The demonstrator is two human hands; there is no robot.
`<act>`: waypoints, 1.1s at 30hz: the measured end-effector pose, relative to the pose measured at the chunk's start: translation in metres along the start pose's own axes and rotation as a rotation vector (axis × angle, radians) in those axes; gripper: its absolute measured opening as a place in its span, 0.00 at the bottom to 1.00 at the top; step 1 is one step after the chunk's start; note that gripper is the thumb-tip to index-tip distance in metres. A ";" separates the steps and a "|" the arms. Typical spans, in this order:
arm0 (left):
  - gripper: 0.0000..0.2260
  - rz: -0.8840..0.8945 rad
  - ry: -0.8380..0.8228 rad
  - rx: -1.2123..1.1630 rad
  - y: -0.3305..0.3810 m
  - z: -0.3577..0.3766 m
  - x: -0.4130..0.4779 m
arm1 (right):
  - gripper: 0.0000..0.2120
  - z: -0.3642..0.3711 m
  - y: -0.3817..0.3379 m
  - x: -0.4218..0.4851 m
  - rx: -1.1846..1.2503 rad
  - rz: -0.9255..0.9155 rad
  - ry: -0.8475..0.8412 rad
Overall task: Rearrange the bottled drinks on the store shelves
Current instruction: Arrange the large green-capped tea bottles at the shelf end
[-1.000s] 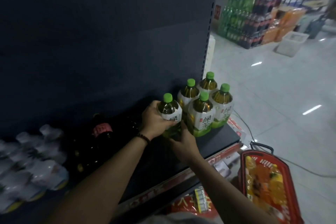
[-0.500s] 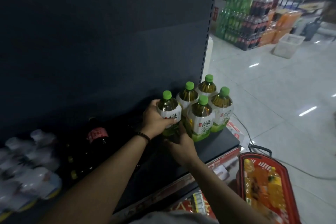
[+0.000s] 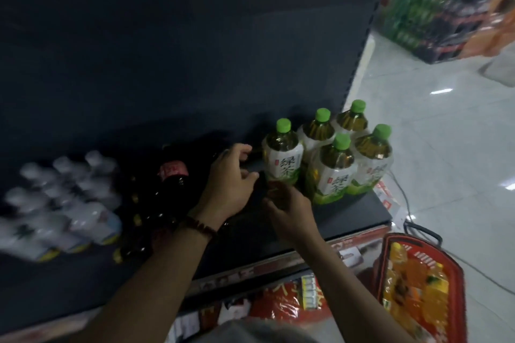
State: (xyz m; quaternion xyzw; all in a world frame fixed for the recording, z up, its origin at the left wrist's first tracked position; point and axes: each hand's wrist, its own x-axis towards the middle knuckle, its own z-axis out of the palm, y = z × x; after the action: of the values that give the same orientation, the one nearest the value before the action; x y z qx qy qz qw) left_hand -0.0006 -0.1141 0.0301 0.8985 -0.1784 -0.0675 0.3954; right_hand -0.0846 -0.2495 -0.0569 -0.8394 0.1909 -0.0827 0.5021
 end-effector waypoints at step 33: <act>0.17 -0.458 -0.335 0.135 -0.571 -0.154 -0.395 | 0.14 0.529 -0.001 -0.245 -0.294 0.137 -0.671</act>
State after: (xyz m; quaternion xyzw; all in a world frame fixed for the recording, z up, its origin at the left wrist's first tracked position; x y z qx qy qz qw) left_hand -0.1743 0.4955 -0.2930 0.9160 -0.0378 -0.2904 0.2744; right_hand -0.1332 0.2793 -0.2980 -0.8683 0.0812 0.2590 0.4152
